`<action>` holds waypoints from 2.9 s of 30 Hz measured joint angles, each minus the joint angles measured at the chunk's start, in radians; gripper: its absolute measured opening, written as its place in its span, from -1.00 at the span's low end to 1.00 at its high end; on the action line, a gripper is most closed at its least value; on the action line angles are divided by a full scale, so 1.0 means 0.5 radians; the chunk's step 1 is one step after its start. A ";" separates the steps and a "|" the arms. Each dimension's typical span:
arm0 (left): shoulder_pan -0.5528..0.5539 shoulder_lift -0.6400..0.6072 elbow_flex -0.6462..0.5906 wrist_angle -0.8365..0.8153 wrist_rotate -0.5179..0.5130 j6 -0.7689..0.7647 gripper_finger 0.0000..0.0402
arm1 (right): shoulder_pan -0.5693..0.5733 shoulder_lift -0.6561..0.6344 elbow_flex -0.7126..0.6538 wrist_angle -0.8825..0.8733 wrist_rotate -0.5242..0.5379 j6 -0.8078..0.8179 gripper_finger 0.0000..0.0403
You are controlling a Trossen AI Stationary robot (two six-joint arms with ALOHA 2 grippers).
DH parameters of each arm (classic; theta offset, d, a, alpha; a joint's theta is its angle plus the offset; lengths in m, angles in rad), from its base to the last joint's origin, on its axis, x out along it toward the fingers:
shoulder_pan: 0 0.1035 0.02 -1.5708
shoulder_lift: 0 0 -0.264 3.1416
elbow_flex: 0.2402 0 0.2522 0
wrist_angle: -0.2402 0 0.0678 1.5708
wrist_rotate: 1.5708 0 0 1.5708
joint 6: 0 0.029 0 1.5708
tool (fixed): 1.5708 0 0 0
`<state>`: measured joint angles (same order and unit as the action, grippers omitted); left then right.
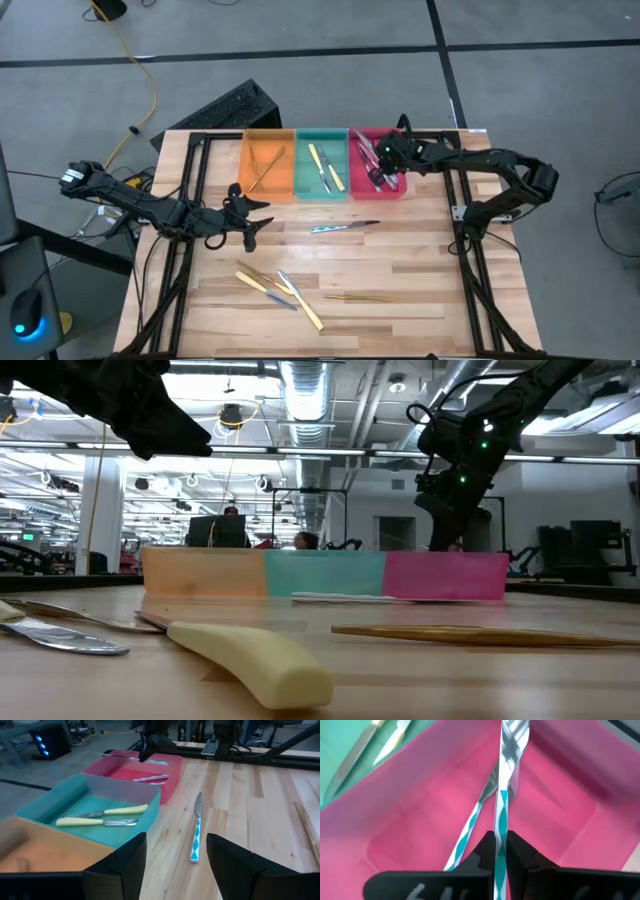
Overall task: Sort silverware by color (type)
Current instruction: Put the blue patterned table knife into the red bin, then put the yellow table knife into the blue bin
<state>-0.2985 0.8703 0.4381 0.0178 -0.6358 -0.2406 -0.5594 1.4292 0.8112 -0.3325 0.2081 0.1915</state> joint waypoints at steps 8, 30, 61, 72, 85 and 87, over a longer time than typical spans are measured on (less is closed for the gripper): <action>0.000 0.000 0.000 0.000 -0.007 -0.001 -0.05 | -0.002 0.004 0.000 0.011 0.000 0.021 -0.82; 0.000 0.001 0.000 -0.001 -0.013 0.008 -0.05 | -0.026 0.448 0.009 0.142 -0.045 0.039 -0.82; 0.000 0.001 0.000 -0.008 -0.015 0.017 -0.05 | 0.043 0.438 0.505 -0.406 -0.056 -0.087 -0.26; 0.001 0.001 0.000 -0.049 0.006 0.038 -0.05 | 0.426 0.438 0.923 -0.799 -0.056 -0.086 -0.28; 0.000 0.001 0.001 -0.069 0.005 0.040 -0.05 | 1.288 0.486 0.950 -0.354 0.065 0.402 -0.28; 0.001 0.001 0.001 -0.056 0.005 0.029 -0.05 | 1.400 0.509 0.953 -0.272 0.170 0.408 -0.28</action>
<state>-0.2981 0.8707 0.4385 -0.0102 -0.6331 -0.2263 0.1407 1.6839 1.2877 -0.4685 0.2930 0.3954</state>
